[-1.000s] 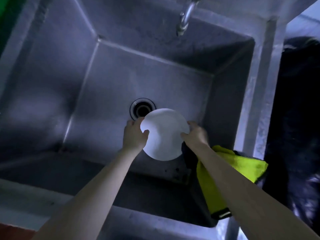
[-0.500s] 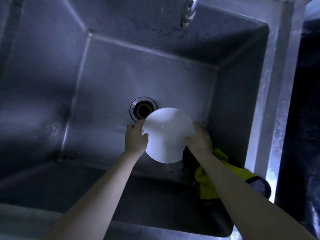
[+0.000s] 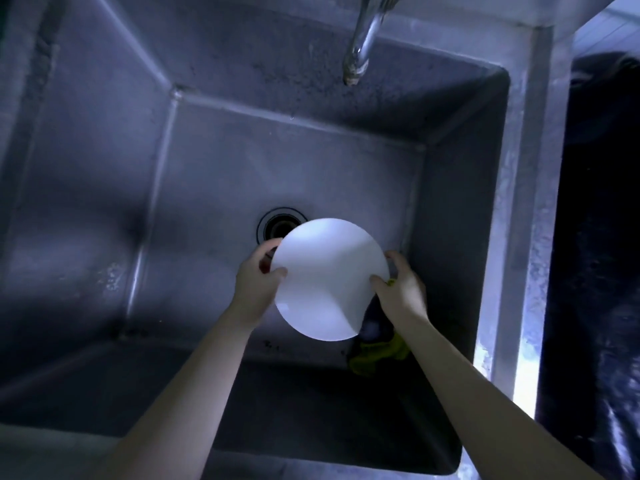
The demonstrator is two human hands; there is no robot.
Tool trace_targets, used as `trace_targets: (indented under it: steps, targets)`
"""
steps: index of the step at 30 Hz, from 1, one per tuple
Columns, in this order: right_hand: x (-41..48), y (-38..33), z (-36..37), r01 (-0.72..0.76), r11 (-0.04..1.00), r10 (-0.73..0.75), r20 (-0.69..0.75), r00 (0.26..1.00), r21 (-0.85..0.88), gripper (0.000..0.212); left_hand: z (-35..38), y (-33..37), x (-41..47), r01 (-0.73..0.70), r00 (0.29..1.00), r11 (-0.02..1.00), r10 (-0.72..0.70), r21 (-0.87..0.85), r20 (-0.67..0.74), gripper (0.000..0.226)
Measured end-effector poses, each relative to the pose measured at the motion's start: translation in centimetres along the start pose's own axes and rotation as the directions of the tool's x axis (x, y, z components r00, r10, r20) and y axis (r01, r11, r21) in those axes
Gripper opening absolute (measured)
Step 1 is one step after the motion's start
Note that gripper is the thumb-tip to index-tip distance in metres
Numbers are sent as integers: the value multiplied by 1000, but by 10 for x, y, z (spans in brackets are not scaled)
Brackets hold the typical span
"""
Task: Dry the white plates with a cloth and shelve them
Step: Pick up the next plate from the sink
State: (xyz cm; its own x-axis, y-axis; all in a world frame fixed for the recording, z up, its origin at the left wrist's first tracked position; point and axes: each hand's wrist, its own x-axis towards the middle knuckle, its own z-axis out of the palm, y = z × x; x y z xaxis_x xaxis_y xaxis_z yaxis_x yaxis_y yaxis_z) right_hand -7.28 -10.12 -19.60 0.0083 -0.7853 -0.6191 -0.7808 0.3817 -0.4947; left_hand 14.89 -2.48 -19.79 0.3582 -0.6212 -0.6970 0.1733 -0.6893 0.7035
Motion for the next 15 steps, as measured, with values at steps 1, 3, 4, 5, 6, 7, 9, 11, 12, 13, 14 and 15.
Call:
trace_targets:
  steps: [1,3,4,5,6,7,9,11,12,13,14,15]
  targets:
    - [-5,-2,-5,1,1000,0,-20,1000,28,42,-2,8,-4,0,1000,1000,1,-17,8,58]
    - [-14,-9,-17,5,997,-1,-55,999,76,43,-6,24,-13,3,1000,998,-1,-62,30,59]
    - [-19,-13,-24,13,995,-6,-72,997,100,42,-8,31,-18,3,999,996,1,-91,50,57]
    - [-23,-19,-33,22,992,-11,-89,996,122,41,-9,38,-23,1,997,992,8,-123,74,56]
    - [-28,-25,-42,33,990,-18,-105,994,139,40,-10,45,-28,-4,995,988,19,-157,97,56]
    - [-32,-31,-52,44,987,-26,-117,993,154,40,-10,52,-34,-15,993,981,38,-192,114,56]
    - [-43,-46,-71,78,978,-52,-134,990,194,37,-7,67,-47,-51,990,961,84,-272,112,54]
    - [-58,-62,-90,116,963,-79,-159,984,241,33,-1,80,-62,-75,988,931,118,-357,101,51]
    - [-65,-69,-99,127,958,-84,-174,981,256,31,3,85,-71,-77,987,918,125,-390,97,51]
    - [-72,-76,-108,135,954,-86,-187,979,267,29,7,91,-79,-84,988,907,131,-412,87,50]
    - [-79,-82,-116,142,950,-88,-196,977,280,30,11,98,-89,-98,988,901,139,-423,68,50]
    - [-85,-87,-125,145,942,-89,-192,977,304,31,14,107,-98,-121,987,896,153,-428,42,49]
